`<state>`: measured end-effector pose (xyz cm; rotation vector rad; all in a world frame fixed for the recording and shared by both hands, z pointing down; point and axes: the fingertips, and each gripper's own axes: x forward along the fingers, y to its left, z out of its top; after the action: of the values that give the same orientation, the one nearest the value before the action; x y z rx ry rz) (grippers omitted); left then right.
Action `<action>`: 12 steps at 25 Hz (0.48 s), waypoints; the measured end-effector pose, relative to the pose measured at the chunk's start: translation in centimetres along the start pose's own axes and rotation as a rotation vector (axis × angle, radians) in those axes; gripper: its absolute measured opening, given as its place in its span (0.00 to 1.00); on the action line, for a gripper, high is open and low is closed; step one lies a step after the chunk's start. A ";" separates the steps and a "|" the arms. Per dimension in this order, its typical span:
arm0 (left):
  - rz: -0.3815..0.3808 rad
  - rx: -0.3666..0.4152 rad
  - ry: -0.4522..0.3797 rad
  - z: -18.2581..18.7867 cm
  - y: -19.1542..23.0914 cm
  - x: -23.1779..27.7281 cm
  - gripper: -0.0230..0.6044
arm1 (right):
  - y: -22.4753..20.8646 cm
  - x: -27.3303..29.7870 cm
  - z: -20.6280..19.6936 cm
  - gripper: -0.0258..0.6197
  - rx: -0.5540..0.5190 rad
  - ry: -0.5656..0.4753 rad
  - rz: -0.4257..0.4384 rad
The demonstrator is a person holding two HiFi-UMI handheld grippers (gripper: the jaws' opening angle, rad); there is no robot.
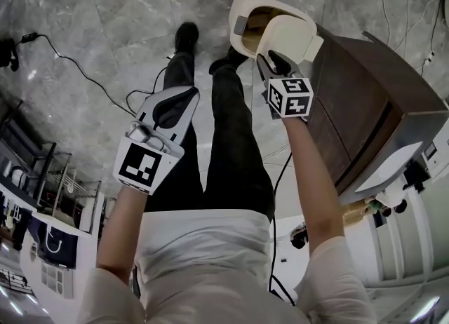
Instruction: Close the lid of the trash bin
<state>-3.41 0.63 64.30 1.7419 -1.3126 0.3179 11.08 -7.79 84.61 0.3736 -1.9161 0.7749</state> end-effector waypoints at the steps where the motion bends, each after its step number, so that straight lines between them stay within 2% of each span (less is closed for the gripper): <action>1: 0.000 -0.002 -0.001 0.0 0.1 0.1 0.07 | 0.1 0.4 0.0 0.26 -0.003 0.008 0.001; 12: 0.013 -0.012 0.001 -1.0 2.0 0.5 0.07 | 0.4 5.0 -0.8 0.25 -0.060 0.091 -0.018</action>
<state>-4.66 1.01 66.21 1.7240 -1.3232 0.3176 9.17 -6.59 89.11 0.3126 -1.8438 0.7093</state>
